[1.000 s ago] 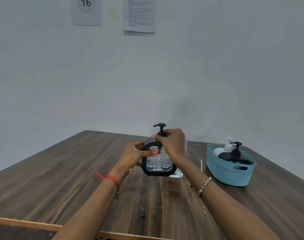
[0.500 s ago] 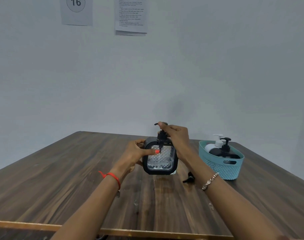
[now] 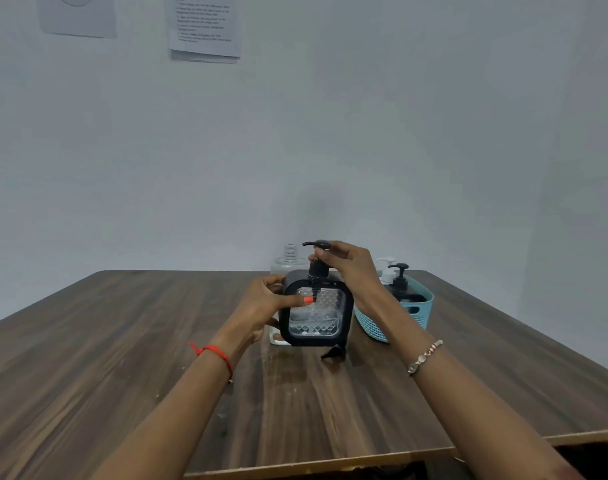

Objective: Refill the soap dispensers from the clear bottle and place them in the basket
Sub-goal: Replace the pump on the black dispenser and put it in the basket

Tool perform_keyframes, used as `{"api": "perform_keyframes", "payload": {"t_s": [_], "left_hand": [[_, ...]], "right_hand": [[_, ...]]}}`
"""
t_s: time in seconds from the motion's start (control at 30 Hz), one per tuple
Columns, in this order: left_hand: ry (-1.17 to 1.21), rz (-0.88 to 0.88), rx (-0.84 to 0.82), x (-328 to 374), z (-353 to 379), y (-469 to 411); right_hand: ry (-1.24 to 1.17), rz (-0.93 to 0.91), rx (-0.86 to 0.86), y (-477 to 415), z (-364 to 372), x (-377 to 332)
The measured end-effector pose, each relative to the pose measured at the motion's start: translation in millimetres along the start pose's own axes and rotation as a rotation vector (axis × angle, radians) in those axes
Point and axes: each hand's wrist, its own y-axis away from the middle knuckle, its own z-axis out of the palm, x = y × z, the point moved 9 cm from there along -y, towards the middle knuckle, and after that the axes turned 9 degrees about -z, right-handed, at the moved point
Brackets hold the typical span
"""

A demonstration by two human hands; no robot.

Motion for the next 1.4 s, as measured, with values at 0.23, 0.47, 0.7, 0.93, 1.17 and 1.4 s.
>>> {"api": "perform_keyframes", "payload": {"t_s": [0.23,0.47,0.7,0.93,1.17,1.4], "left_hand": [[0.037,-0.014,-0.049,0.6,27.1,-8.7],[0.128,-0.007,-0.046,8.3,58.0,-33.4],[0.150,0.100,-0.036,54.4,89.2,-77.9],[0.141,0.233,-0.013,99.2,114.4,-147.3],[0.096,0.255,-0.007,82.9,143.2,-222.3],[0.101,0.149,-0.004,28.8,161.1,-250.6]], "right_hand": [[0.061,0.051,-0.003,-4.3,-33.7,9.2],[0.125,0.098,0.055,-9.8,-85.8,20.9],[0.345,0.005,-0.005,-53.4,-121.3,4.6],[0.360,-0.089,0.068,-133.7,-152.2,11.2],[0.384,-0.077,0.114,-177.3,-188.3,65.0],[0.399,0.014,0.084,-176.4,-214.1,120.1]]}}
